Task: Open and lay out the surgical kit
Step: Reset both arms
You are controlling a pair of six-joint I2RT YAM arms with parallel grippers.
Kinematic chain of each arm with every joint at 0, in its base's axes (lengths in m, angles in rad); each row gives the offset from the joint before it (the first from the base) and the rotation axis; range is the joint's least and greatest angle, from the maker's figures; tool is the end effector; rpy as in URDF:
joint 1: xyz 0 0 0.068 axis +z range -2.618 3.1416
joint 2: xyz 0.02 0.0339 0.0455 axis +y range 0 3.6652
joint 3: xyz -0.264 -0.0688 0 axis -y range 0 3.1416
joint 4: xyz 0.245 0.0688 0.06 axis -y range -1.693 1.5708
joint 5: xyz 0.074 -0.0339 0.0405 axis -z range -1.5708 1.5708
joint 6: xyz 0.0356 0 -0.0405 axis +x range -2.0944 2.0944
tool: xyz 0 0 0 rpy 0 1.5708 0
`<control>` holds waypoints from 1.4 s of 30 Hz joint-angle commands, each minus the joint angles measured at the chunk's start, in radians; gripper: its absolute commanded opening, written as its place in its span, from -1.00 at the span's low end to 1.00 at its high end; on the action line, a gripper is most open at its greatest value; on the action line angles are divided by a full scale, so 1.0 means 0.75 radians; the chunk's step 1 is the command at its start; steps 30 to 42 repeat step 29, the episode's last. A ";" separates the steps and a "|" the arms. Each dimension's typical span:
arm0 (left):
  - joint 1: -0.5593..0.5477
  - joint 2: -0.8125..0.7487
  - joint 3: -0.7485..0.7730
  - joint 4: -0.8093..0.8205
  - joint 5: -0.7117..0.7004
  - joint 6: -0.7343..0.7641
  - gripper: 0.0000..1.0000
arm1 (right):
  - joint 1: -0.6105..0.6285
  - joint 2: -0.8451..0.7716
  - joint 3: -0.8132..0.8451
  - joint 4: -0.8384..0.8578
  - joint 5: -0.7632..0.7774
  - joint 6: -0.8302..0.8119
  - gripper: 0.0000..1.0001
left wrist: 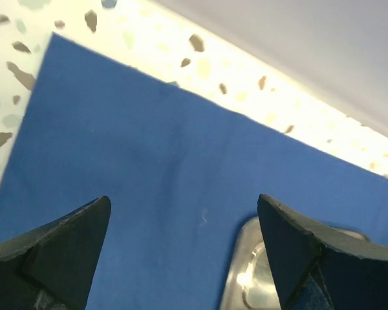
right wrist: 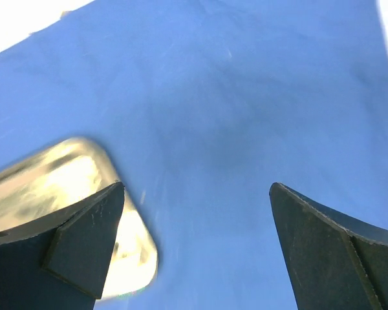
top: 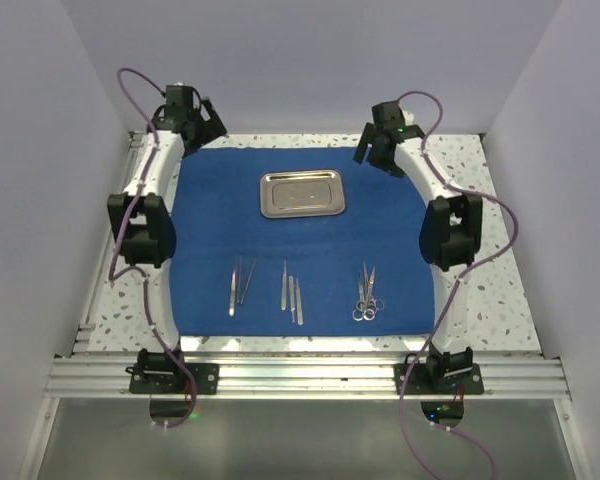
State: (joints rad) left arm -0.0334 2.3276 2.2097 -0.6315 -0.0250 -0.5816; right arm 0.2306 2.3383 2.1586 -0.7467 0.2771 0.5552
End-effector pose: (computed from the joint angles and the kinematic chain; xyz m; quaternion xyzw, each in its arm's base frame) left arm 0.5316 -0.0169 0.2616 -0.2530 0.8812 -0.1099 0.3840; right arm 0.5086 0.1094 0.2322 0.1950 0.9200 -0.0009 0.3399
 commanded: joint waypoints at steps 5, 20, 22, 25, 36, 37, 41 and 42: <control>0.000 -0.721 -0.640 0.095 0.150 0.051 0.90 | 0.087 -0.693 -0.413 0.124 -0.208 -0.153 0.97; -0.197 -1.665 -1.678 -0.042 0.048 0.233 0.76 | 0.300 -1.835 -1.360 0.049 -0.460 0.041 0.97; -0.199 -1.678 -1.682 -0.052 0.050 0.233 0.76 | 0.300 -1.876 -1.373 0.016 -0.439 0.041 0.97; -0.199 -1.682 -1.668 -0.068 0.037 0.237 0.76 | 0.300 -1.917 -1.385 -0.013 -0.415 0.039 0.97; -0.199 -1.688 -1.660 -0.080 -0.018 0.240 0.76 | 0.300 -1.923 -1.395 -0.010 -0.390 0.035 0.97; -0.199 -1.688 -1.660 -0.080 -0.018 0.240 0.76 | 0.300 -1.923 -1.395 -0.010 -0.390 0.035 0.97; -0.199 -1.688 -1.660 -0.080 -0.018 0.240 0.76 | 0.300 -1.923 -1.395 -0.010 -0.390 0.035 0.97; -0.199 -1.688 -1.660 -0.080 -0.018 0.240 0.76 | 0.300 -1.923 -1.395 -0.010 -0.390 0.035 0.97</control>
